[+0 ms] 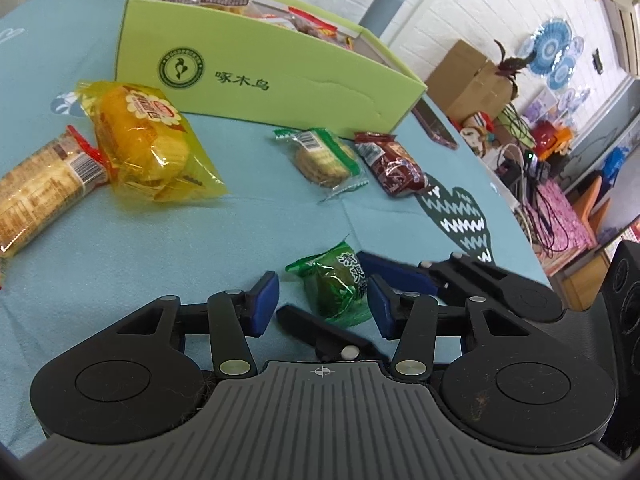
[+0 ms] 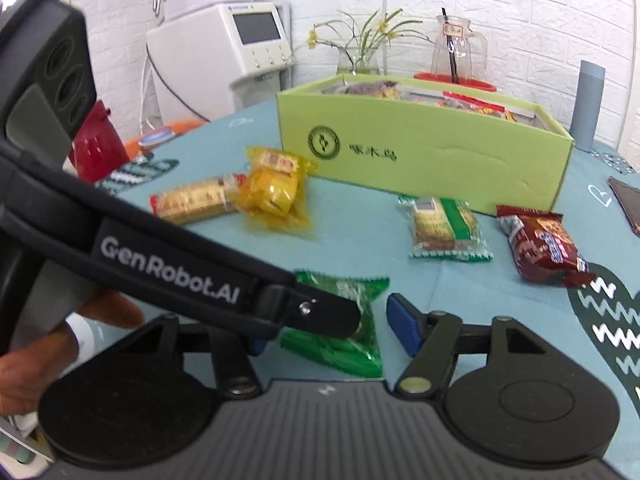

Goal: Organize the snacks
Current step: 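Move the left gripper to the green candy pack and grasp it, then carry the green candy pack with the left gripper and release it into the box, then move the left gripper to the green-labelled cracker pack and grasp it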

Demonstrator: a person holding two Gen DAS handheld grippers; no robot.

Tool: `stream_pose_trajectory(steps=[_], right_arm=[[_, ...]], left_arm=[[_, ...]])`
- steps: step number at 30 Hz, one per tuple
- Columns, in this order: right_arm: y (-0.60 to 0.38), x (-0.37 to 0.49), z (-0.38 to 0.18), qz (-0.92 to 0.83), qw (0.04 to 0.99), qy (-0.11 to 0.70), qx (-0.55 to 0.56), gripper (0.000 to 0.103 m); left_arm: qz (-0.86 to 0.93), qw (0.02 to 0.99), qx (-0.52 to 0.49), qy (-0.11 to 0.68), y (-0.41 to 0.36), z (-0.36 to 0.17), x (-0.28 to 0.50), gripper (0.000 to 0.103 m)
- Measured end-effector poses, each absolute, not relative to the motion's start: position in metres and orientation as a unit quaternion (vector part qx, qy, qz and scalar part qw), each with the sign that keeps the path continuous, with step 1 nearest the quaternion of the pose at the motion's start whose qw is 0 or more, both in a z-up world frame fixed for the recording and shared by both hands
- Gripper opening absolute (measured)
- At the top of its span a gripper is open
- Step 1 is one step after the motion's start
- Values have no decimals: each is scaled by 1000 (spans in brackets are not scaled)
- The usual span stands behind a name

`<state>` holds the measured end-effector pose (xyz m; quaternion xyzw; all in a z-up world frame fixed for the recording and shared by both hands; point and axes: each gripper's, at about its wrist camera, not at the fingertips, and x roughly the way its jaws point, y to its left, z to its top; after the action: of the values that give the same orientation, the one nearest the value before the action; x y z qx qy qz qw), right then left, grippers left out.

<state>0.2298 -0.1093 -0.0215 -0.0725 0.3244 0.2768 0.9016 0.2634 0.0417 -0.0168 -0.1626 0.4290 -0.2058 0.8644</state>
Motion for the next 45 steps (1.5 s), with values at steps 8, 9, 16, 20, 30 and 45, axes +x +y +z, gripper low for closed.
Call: stream_pose_trajectory(steps=[8,9,16,20,30,45], right_arm=[[-117,233,2,280,916,277,-79,53],[-118,242,11,276,921,263,-80,53],[-131,337,67,252,943,198,-87,58],[-127,398,68,258,939,213,-76,59],[-125,464,17,272,921,271,-57,65],[-170,313,39,247,944,217,-20,94]], left_arm=[[-221,875,-162,399,34,15,274,0],[-224,880,-157,388,32,26,281,0],[-232,905,-140,327,11,94,374,0],[-208,913,-124,329,1,97,430,1],[-196,897,-128,375,5,39,491,12],[-225,909,-82,342,6,63,366,33]])
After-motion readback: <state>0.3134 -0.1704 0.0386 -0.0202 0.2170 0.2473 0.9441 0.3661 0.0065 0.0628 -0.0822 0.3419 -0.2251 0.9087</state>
